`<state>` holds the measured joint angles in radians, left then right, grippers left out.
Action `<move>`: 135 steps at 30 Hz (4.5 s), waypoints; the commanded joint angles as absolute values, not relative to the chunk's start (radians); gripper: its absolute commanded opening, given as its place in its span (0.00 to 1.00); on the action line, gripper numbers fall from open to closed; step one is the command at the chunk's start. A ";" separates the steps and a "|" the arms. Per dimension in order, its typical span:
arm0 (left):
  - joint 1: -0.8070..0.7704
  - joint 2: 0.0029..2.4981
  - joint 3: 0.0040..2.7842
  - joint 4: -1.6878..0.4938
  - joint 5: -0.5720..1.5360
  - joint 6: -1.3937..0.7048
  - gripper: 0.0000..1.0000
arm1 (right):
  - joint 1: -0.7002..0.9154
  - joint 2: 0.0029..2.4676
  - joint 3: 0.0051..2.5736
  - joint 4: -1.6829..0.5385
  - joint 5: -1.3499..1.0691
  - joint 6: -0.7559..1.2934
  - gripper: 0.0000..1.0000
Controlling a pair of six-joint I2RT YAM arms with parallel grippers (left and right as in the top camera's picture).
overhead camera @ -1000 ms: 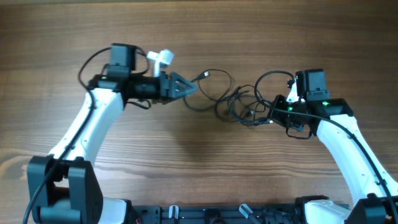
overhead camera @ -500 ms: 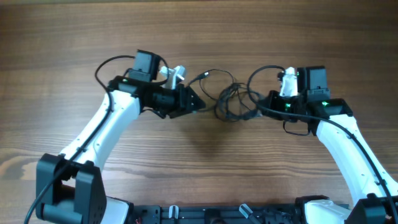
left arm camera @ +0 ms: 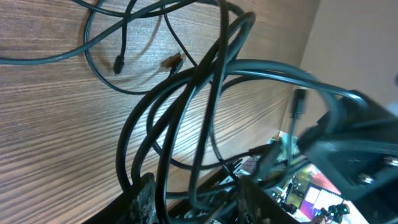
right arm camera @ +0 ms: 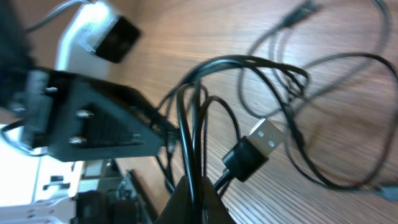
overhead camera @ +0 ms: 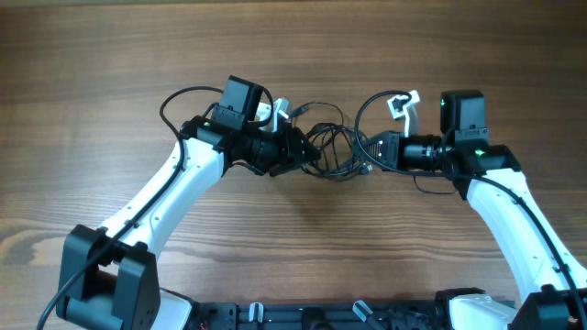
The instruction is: Untangle cables
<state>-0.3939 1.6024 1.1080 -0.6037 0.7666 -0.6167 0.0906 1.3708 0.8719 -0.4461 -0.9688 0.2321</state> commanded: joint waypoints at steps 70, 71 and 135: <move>-0.495 1.597 1.112 -0.525 0.570 -0.844 0.72 | 0.095 1.371 0.873 -0.118 -1.024 0.683 0.04; -0.495 1.597 1.112 -0.513 0.548 -0.850 0.70 | 0.095 1.371 0.873 -0.118 -1.024 0.684 0.04; -0.356 1.598 1.112 -0.593 0.706 -0.800 0.84 | 0.095 1.371 0.873 -0.350 -0.982 0.422 0.04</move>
